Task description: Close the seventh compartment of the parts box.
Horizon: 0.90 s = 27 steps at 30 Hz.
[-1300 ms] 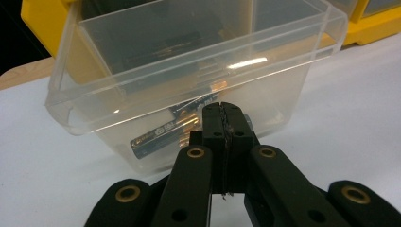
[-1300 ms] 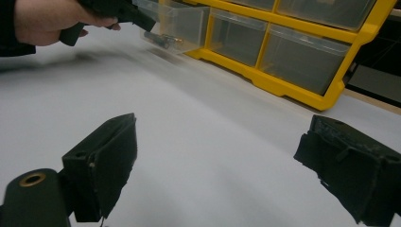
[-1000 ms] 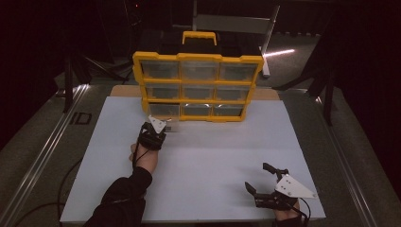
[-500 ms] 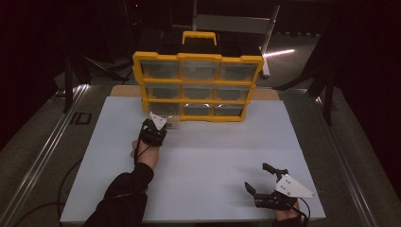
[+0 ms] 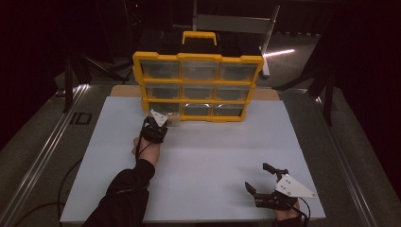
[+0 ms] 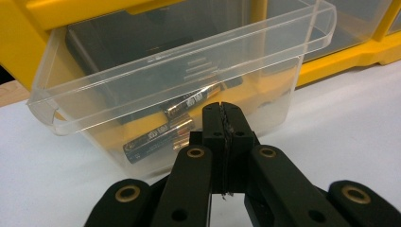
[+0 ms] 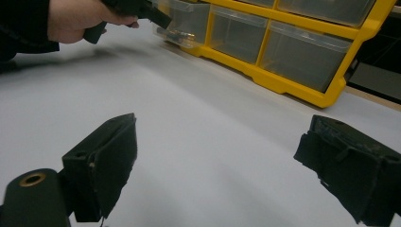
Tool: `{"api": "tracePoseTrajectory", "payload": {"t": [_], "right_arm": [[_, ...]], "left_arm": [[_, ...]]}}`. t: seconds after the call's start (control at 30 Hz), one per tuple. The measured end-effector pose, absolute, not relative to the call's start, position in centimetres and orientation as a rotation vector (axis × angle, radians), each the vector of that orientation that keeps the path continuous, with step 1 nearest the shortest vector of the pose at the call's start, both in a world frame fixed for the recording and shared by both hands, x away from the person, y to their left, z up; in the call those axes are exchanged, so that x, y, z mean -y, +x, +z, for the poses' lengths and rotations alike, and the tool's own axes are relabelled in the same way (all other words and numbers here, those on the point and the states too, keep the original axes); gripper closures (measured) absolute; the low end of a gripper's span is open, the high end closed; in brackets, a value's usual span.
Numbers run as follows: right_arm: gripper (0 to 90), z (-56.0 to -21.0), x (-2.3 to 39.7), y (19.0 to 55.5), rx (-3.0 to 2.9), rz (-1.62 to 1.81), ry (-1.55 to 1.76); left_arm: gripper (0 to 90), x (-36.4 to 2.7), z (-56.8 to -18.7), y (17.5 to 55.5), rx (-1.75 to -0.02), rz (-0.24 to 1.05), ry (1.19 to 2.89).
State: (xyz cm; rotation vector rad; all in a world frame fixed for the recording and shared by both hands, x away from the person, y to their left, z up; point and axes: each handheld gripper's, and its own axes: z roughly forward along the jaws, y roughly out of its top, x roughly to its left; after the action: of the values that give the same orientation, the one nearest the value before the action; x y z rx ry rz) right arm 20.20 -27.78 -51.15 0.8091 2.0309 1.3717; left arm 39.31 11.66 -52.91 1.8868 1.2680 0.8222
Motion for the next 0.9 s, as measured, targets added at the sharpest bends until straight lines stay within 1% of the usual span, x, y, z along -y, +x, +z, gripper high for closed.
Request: {"api": "tracePoseTrajectory", "payload": {"t": [0.9], "right_arm": [[10.4,-51.2,27.9,20.2,-2.029,1.369,0.813]], "left_arm": [[88.3,-11.6,-52.8,41.4,-1.286,0.842,1.890]]}}
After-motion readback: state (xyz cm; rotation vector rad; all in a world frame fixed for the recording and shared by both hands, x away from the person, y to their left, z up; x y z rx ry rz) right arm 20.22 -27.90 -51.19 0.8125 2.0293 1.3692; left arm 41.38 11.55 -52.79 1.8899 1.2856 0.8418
